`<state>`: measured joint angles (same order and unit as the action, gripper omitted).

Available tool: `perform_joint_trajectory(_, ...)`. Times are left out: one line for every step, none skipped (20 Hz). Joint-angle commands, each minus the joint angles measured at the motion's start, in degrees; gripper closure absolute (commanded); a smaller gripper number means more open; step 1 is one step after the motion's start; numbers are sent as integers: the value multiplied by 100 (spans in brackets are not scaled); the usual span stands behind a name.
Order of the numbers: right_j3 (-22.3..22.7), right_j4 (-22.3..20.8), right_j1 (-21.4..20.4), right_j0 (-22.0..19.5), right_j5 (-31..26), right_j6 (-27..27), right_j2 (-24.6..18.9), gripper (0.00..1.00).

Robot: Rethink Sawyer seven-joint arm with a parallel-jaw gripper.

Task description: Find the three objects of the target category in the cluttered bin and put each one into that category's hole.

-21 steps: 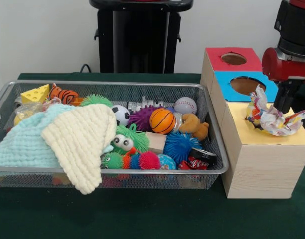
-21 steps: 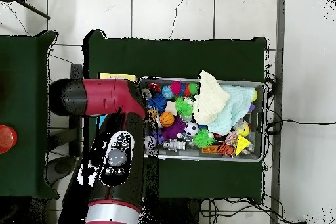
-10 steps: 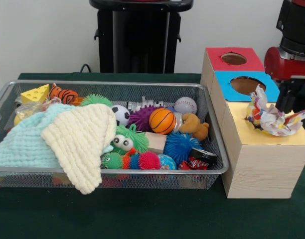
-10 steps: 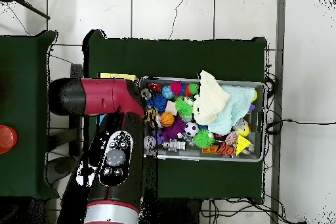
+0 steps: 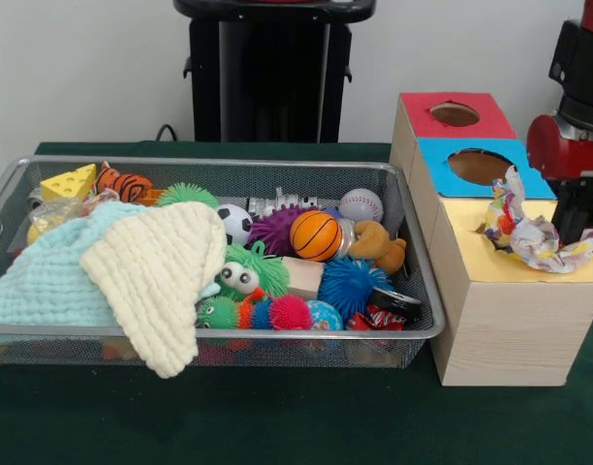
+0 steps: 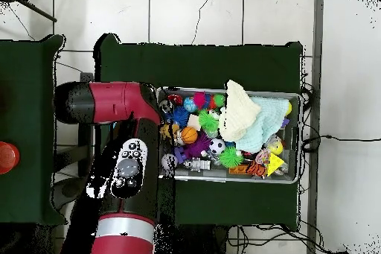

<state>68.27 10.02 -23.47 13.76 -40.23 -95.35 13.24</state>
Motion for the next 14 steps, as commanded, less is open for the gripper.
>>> perform_joint_trajectory(-168, 77, 599, -208, -286, -1209, -254, 100)
perform_joint_trajectory(-148, 77, 621, -226, -207, -1190, -272, 100)
perform_joint_trajectory(-64, 78, 599, -254, -137, -1153, -302, 100)
perform_joint_trajectory(14, 81, 586, -288, -61, -1108, -343, 100)
perform_joint_trajectory(92, 84, 573, -323, 16, -1062, -384, 100)
perform_joint_trajectory(208, 76, 520, -356, 87, -1012, -419, 100)
perform_joint_trajectory(324, 69, 467, -389, 158, -962, -454, 100)
perform_joint_trajectory(414, 55, 418, -417, 200, -915, -474, 100)
perform_joint_trajectory(540, 33, 347, -454, 275, -855, -501, 100)
perform_joint_trajectory(642, 10, 300, -500, 357, -792, -533, 100)
perform_joint_trajectory(744, -13, 254, -545, 439, -729, -566, 100)
perform_joint_trajectory(842, -34, 218, -607, 527, -661, -614, 100)
perform_joint_trajectory(950, -59, 170, -671, 636, -589, -670, 100)
perform_joint_trajectory(1062, -84, 127, -751, 738, -510, -740, 100)
